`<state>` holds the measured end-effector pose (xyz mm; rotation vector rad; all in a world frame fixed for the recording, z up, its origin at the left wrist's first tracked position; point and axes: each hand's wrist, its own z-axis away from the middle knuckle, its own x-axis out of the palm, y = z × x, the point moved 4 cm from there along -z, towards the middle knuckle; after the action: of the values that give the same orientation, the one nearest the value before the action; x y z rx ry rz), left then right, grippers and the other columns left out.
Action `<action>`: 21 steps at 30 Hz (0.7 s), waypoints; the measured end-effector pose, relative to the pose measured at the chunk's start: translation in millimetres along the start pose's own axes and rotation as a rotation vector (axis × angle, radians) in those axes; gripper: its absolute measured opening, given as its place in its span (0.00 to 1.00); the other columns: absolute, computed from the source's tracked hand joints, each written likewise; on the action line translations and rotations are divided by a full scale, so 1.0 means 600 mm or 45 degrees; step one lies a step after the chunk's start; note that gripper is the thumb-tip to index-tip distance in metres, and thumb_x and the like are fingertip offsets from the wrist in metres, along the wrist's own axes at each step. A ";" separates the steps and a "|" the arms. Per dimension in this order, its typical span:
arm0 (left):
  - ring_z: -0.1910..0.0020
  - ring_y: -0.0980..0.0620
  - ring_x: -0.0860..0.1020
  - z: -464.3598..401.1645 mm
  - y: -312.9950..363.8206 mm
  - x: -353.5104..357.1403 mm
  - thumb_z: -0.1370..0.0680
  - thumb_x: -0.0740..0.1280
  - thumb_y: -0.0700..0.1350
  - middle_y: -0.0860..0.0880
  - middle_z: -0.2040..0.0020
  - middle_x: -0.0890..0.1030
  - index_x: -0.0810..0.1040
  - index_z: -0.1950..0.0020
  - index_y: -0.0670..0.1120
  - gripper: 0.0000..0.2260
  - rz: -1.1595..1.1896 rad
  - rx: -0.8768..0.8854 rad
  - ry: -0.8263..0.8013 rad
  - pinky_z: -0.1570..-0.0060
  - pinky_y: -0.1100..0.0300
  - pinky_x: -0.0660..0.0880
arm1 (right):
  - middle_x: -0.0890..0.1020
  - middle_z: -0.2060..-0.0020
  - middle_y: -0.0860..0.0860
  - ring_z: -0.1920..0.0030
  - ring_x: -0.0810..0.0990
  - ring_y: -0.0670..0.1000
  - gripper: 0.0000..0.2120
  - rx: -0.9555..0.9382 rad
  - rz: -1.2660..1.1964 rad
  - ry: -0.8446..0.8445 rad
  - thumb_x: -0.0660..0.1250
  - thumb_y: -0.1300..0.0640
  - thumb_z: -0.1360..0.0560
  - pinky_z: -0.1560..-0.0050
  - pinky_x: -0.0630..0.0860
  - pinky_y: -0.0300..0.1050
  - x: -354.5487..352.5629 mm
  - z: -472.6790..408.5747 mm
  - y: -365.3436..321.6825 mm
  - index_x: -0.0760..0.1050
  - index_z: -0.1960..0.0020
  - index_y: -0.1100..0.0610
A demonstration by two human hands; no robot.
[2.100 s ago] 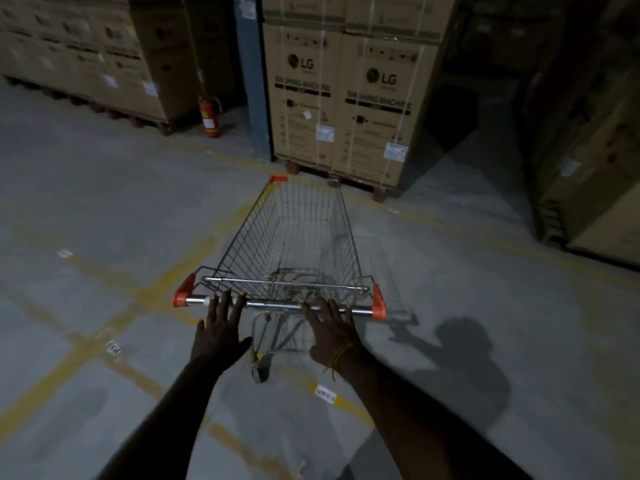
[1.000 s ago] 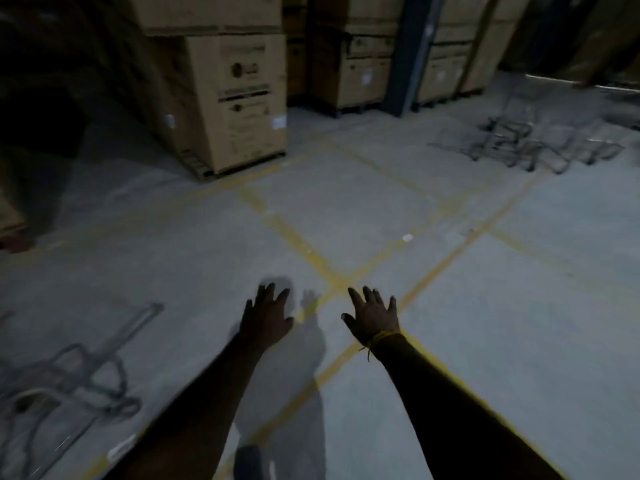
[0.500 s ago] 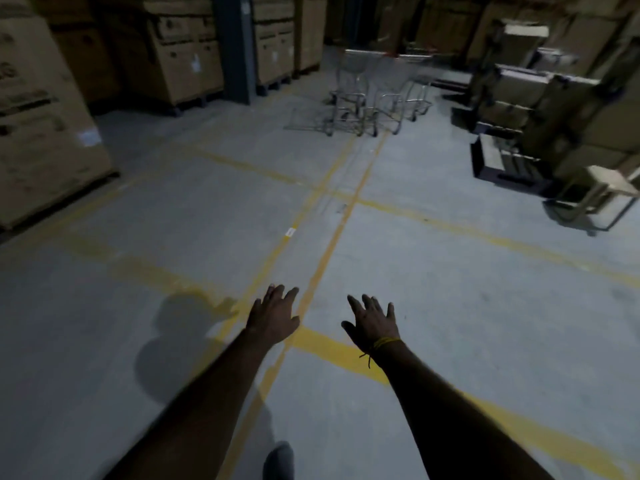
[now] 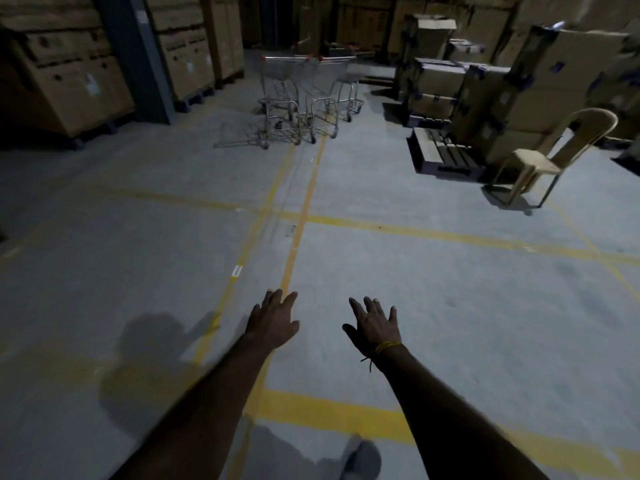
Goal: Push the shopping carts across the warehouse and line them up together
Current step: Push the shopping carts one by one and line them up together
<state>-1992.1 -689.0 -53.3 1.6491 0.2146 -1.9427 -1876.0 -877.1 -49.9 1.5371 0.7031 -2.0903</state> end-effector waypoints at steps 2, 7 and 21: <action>0.22 0.45 0.49 -0.070 0.022 -0.007 0.21 0.62 0.55 0.46 0.21 0.53 0.52 0.21 0.53 0.31 0.005 0.008 0.010 0.28 0.45 0.58 | 0.55 0.22 0.55 0.22 0.50 0.56 0.31 -0.003 0.001 0.013 0.55 0.41 0.19 0.27 0.46 0.65 -0.012 -0.068 0.029 0.49 0.21 0.49; 0.22 0.46 0.49 -0.229 0.078 -0.022 0.21 0.62 0.55 0.46 0.21 0.53 0.52 0.21 0.53 0.31 0.017 -0.038 0.014 0.28 0.45 0.58 | 0.54 0.22 0.55 0.22 0.49 0.57 0.31 -0.054 -0.032 0.008 0.54 0.41 0.19 0.27 0.44 0.65 -0.060 -0.234 0.105 0.48 0.21 0.49; 0.22 0.45 0.51 -0.626 0.177 -0.102 0.21 0.62 0.55 0.45 0.21 0.55 0.54 0.21 0.52 0.31 0.086 -0.101 0.060 0.29 0.47 0.60 | 0.54 0.22 0.55 0.22 0.48 0.56 0.31 -0.165 0.061 -0.033 0.54 0.41 0.19 0.27 0.43 0.66 -0.188 -0.634 0.253 0.48 0.21 0.49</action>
<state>-1612.3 -579.1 -54.1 1.6308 0.2481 -1.8240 -1472.4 -745.4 -57.1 1.4405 0.7686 -1.9853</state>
